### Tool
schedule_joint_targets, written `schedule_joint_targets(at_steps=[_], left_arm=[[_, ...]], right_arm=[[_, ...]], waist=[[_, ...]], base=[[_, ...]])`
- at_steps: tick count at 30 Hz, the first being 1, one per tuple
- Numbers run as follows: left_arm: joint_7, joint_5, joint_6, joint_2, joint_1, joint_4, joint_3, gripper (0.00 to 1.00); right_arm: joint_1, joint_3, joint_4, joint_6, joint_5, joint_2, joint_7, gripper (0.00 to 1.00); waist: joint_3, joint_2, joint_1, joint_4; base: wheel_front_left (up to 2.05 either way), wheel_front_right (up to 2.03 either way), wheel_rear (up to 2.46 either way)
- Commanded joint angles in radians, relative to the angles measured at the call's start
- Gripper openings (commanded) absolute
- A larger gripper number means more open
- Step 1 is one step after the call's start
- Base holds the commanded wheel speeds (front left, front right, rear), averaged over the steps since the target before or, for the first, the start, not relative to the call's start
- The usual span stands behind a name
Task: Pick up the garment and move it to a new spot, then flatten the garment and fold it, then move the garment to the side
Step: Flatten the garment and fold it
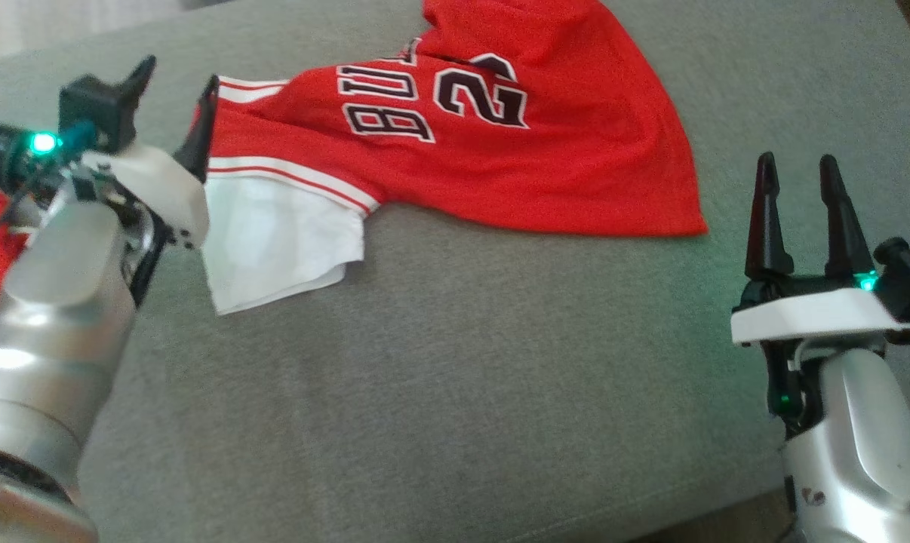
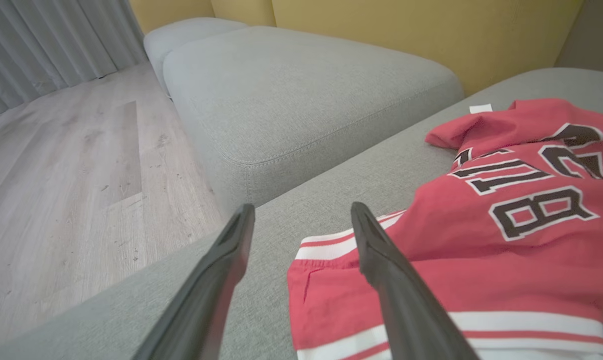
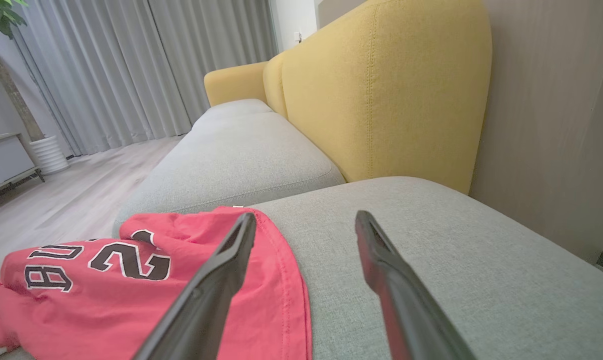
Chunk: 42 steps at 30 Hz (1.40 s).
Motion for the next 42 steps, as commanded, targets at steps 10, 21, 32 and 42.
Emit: schedule_joint_targets(at_steps=[10, 21, 32, 42], left_arm=[[-0.053, -0.001, 0.106, 0.022, 0.228, -0.352, 0.186, 1.0], [-0.053, 0.05, 0.183, -0.026, 0.599, -0.608, 0.294, 1.0], [-0.02, 0.046, 0.16, -0.065, 0.599, -0.502, 0.274, 1.0], [0.04, 0.042, 0.184, -0.072, 0.513, -0.339, 0.274, 1.0]], right_arm=[[0.054, -0.028, -0.017, -0.001, -0.042, -0.005, -0.011, 1.0], [0.089, -0.033, -0.014, -0.001, -0.048, -0.004, -0.011, 1.0], [0.08, -0.016, -0.019, -0.001, -0.037, -0.004, -0.011, 1.0], [0.05, 0.007, -0.031, -0.001, -0.022, -0.004, -0.011, 1.0]], waist=[[-0.129, 0.0, 0.0, 0.131], [-0.162, 0.0, 0.0, 0.145], [-0.12, 0.0, 0.0, 0.108], [-0.066, 0.0, 0.0, 0.055]], base=[[0.0, 0.0, 0.0], [0.0, 0.0, 0.0], [0.0, 0.0, 0.0], [0.0, 0.0, 0.0]])
